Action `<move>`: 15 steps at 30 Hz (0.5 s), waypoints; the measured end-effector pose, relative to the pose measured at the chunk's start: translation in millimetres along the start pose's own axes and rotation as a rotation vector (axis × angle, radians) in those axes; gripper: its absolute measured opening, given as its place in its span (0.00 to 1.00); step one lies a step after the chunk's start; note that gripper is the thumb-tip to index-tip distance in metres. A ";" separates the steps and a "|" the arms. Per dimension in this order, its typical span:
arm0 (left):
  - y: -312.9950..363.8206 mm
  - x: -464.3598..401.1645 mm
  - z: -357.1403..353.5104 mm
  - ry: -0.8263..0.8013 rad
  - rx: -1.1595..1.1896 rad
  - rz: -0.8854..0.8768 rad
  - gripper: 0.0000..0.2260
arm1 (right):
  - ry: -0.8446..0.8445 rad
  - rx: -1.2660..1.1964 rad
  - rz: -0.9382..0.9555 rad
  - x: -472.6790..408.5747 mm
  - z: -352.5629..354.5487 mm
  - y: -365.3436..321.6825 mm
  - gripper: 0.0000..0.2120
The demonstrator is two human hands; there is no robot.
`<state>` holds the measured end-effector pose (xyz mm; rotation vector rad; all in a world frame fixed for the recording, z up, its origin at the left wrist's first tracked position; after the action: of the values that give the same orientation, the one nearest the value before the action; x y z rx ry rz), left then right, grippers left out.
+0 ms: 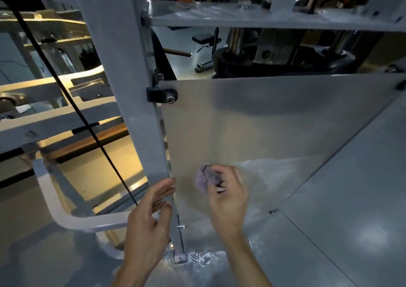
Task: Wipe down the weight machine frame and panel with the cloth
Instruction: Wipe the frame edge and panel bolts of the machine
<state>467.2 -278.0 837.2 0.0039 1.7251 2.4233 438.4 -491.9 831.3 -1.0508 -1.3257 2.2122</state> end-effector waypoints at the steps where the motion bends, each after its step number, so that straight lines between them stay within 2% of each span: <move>1: -1.2 0.6 -0.5 -0.002 0.002 0.002 0.23 | 0.058 -0.004 -0.039 -6.8 19.6 8.8 0.15; 4: -4.4 2.4 -2.8 -0.007 0.011 0.014 0.23 | 0.169 -0.010 -0.045 -14.0 49.5 15.1 0.13; 7: -3.5 3.2 -6.3 -0.010 0.001 0.006 0.23 | 0.065 -0.130 0.015 -1.9 10.2 -4.7 0.15; 10: -1.5 1.6 -8.4 -0.010 0.001 0.007 0.22 | -0.012 -0.074 0.098 7.5 -23.6 -24.5 0.12; 15: 0.2 -0.9 -17.7 -0.029 -0.011 0.005 0.22 | -0.063 0.006 0.136 -1.5 -3.9 -22.4 0.13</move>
<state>466.4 -294.8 831.6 0.0424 1.7014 2.4237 440.7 -479.4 850.2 -1.1077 -1.3081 2.3655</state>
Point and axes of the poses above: each hand's wrist, its own x-axis away from the middle knuckle, its own z-axis out of the back of the hand, y = z × x, the point moved 10 cm from there along -x, towards the middle knuckle, and after that the axes turned 1 degree about z, right-handed, at the moved point
